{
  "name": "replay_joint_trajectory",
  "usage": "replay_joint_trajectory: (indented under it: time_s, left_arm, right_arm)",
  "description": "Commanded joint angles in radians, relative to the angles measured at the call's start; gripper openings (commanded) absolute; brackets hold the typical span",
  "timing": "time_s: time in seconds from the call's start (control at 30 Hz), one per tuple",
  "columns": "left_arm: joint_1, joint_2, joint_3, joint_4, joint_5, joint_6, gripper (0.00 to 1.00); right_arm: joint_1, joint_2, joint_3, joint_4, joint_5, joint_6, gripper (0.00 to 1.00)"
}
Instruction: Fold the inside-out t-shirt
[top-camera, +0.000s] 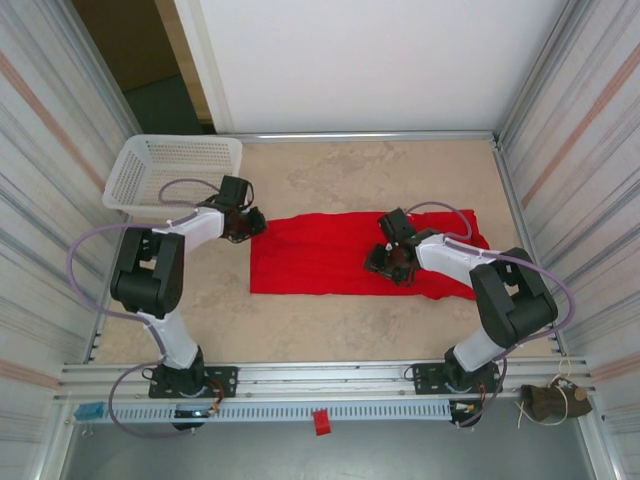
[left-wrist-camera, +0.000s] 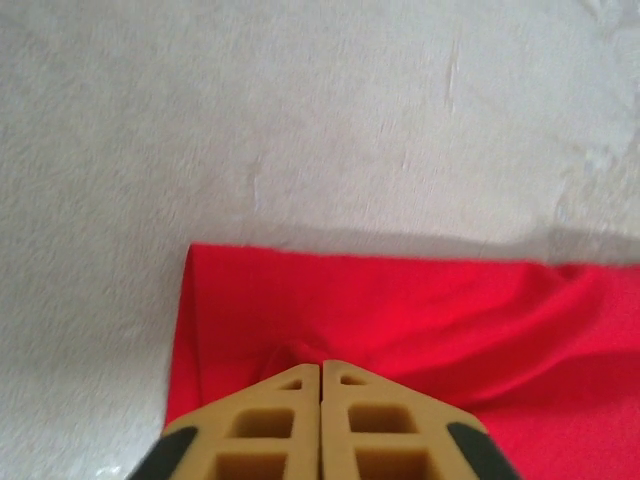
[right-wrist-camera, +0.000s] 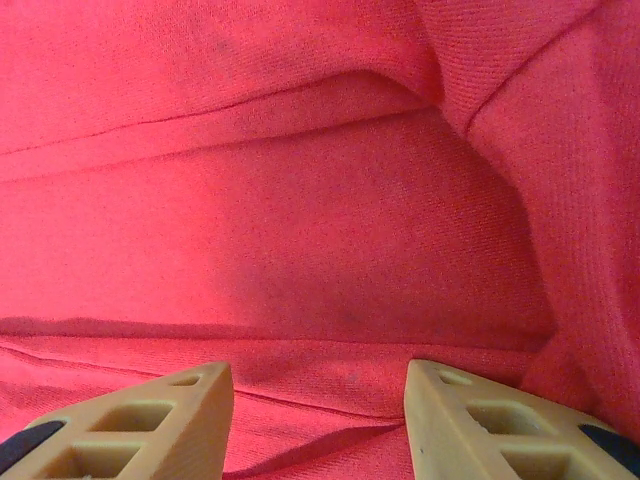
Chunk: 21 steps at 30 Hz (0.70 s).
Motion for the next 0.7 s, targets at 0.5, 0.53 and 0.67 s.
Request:
replay_joint_trajectory:
  time_s: [0.5, 0.53, 0.67]
  left_arm:
    - [0.064, 0.039, 0.08, 0.028, -0.033, 0.052, 0.0]
    - [0.063, 0.036, 0.067, 0.036, -0.03, 0.048, 0.0]
    - [0.064, -0.017, -0.027, 0.092, 0.007, 0.031, 0.0]
  right_arm:
    - [-0.001, 0.036, -0.041, -0.017, 0.075, 0.085, 0.47]
    - [-0.002, 0.036, -0.04, -0.017, 0.077, 0.086, 0.47]
    - [-0.005, 0.029, -0.035, -0.021, 0.082, 0.089, 0.47]
